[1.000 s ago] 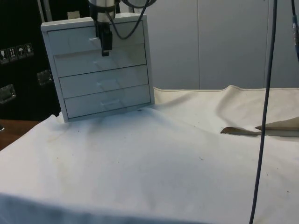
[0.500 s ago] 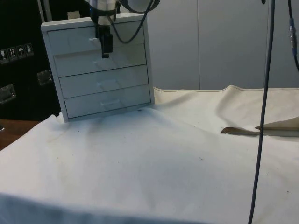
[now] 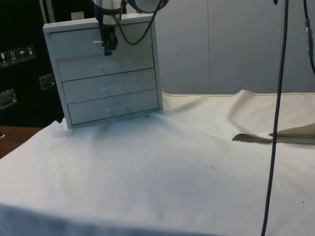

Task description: Open the drawer, then close it.

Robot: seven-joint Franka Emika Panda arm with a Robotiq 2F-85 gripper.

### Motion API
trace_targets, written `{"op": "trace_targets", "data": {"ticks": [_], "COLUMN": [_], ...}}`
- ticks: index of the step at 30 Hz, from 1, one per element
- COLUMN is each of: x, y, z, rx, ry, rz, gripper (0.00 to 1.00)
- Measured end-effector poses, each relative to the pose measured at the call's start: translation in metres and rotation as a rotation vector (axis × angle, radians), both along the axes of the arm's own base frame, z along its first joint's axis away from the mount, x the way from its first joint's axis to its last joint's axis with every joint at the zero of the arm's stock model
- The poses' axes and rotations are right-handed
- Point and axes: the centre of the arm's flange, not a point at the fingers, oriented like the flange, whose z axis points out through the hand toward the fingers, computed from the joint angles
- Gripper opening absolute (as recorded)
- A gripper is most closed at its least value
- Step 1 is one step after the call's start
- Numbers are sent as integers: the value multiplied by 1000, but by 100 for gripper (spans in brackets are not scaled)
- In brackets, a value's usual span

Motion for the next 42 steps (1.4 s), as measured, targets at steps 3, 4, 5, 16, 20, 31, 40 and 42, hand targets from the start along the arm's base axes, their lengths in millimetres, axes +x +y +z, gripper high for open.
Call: {"op": "trace_targets", "data": {"ticks": [3,4,5,16,20,31,40,42], "x": [0,1,1,-6,-11,-23,-31,-34], "y": [0,0,0,12,23,42,56,61], "z": [0,1,1,10,10,5,1,0], "rx": [-3,-5,-7,17,19,12,0,-4], "ry": [-1,-4,-5,3,7,4,-5,-7], "rz": [0,0,-1,-5,-12,-18,-24,-24], "gripper": [12,7,3,0,0,0,0,0]}}
